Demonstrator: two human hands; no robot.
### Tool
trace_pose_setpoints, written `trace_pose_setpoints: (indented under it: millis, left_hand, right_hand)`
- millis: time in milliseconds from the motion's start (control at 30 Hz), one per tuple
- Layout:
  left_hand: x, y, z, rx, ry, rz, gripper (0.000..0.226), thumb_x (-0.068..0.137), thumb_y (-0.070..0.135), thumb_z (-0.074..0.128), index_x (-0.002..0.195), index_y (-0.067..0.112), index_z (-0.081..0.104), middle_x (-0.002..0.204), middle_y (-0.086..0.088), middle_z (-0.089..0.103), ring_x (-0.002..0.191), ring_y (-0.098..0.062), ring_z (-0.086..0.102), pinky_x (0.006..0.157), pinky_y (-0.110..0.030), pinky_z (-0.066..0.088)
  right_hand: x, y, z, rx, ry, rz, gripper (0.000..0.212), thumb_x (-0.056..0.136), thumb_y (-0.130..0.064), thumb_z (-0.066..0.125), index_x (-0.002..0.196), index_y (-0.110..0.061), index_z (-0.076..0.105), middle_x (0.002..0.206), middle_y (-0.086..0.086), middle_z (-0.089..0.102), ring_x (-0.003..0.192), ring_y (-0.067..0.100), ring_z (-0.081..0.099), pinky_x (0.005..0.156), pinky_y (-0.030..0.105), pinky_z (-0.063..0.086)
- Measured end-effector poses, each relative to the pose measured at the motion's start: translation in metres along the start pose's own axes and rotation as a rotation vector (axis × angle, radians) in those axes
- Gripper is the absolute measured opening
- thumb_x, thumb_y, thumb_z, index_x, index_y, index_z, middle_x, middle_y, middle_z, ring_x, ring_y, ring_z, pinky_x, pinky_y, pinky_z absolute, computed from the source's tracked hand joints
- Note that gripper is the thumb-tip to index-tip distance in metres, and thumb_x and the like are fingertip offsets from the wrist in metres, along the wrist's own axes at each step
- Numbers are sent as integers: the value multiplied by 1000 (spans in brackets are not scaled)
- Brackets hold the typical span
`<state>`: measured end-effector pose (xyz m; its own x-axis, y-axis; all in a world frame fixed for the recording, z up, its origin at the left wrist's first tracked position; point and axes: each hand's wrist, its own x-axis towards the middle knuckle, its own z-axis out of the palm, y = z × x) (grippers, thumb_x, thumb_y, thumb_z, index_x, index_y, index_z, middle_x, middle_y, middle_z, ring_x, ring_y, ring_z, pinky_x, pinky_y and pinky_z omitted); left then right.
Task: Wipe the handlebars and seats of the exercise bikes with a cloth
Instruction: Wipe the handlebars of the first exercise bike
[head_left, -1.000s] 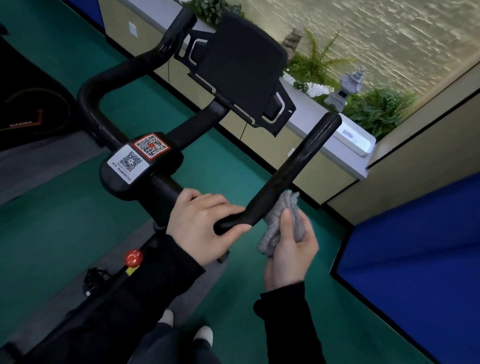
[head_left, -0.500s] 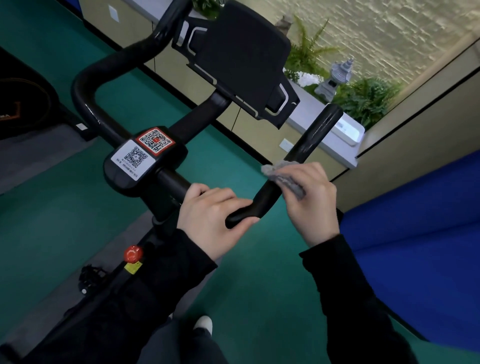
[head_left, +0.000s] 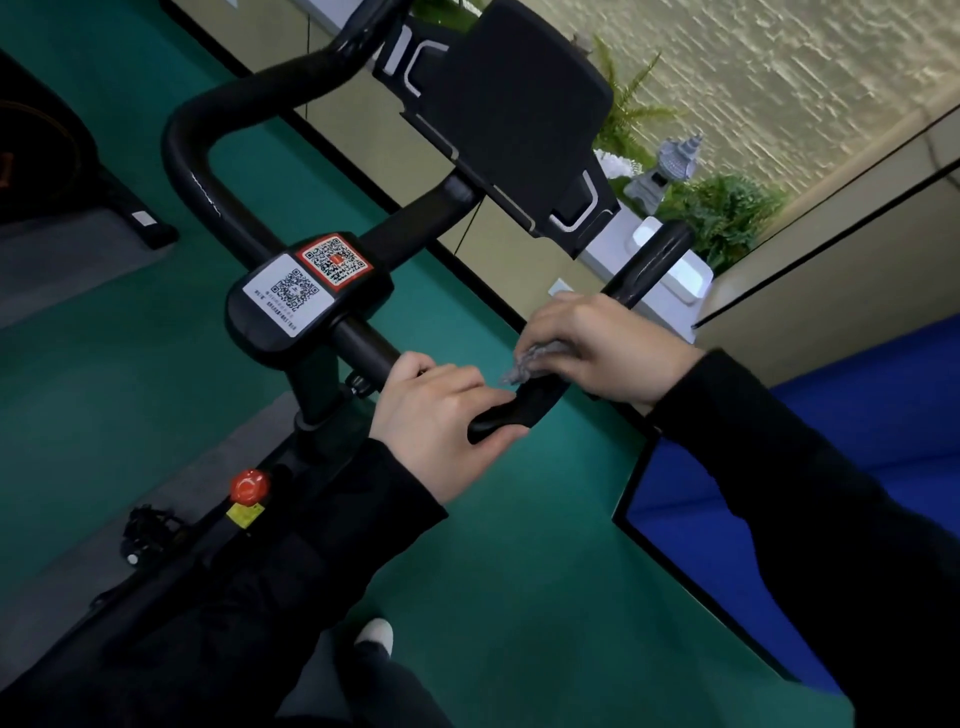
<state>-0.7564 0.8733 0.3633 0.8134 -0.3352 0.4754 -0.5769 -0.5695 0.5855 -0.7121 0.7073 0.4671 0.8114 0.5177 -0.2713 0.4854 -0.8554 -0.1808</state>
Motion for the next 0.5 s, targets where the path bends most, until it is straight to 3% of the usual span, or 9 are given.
trace_pose_setpoints:
  millis: [133, 233, 300, 367, 433, 500]
  left_hand:
    - [0, 0, 1, -15, 20, 1, 27, 72, 46, 70, 82, 22, 76, 65, 7, 65, 61, -17, 62, 73, -29, 29]
    - [-1, -2, 1, -29, 24, 8, 27, 72, 47, 70, 80, 22, 76, 65, 7, 64, 60, -17, 61, 72, -29, 30]
    - [-1, -2, 0, -38, 24, 5, 26, 73, 48, 68, 79, 24, 75, 64, 8, 64, 59, -15, 60, 72, -28, 30]
    - [-1, -2, 0, -46, 25, 0, 25, 74, 49, 67, 77, 26, 75, 63, 9, 62, 59, -14, 60, 72, -28, 31]
    - [-1, -1, 1, -41, 30, -3, 24, 74, 50, 67, 77, 27, 75, 63, 9, 61, 59, -14, 60, 73, -27, 30]
    - [-1, -1, 1, -35, 34, -5, 25, 73, 50, 67, 77, 26, 75, 64, 9, 62, 59, -14, 60, 73, -27, 30]
  right_hand:
    - [32, -4, -8, 88, -313, 52, 6, 90, -11, 64, 91, -14, 68, 93, 3, 72, 89, 18, 66, 86, 32, 51]
    - [45, 0, -10, 166, -489, 88, 11, 91, -8, 62, 88, -19, 63, 86, 1, 72, 79, 14, 65, 77, 29, 54]
    - [49, 7, -15, 154, -528, 117, 9, 92, -10, 62, 89, -18, 64, 70, -11, 69, 59, 1, 58, 58, 16, 47]
    - [52, 16, -21, 107, -514, 156, 9, 93, -8, 60, 91, -16, 64, 48, -18, 57, 39, -1, 48, 41, 9, 34]
    - [53, 19, -22, 96, -513, 175, 9, 92, -7, 60, 90, -14, 65, 47, -14, 54, 37, 2, 44, 39, 12, 33]
    - [53, 11, -18, 168, -555, 144, 7, 91, -4, 61, 91, -9, 66, 63, -5, 61, 46, 0, 46, 46, 14, 37]
